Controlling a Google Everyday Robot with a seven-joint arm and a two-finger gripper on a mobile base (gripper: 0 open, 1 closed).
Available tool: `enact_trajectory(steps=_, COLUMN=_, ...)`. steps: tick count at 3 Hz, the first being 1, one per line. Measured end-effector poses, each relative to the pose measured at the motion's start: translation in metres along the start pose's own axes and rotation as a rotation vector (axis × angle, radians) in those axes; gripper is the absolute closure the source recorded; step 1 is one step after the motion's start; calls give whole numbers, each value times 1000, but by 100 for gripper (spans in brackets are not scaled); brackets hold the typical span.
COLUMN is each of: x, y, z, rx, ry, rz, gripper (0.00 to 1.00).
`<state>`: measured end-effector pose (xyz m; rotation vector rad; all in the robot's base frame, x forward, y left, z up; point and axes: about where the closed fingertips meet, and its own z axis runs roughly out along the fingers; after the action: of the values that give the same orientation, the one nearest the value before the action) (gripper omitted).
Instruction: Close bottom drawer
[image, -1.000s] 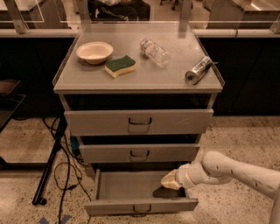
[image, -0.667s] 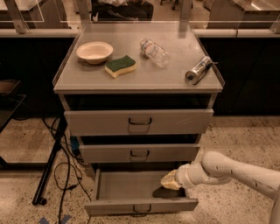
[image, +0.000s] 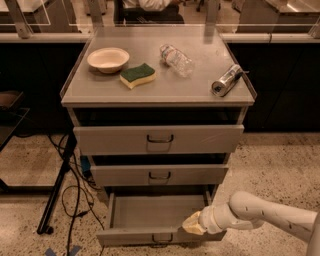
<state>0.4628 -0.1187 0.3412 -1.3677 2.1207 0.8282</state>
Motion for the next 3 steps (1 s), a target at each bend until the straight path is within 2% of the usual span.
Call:
enact_trajectory(steps=2, x=51, y=3, z=43, rx=-10, ry=8, rz=52, gripper=100)
enact_trajectory(steps=3, x=90, y=22, z=62, rx=10, ry=28, rz=112, gripper=100)
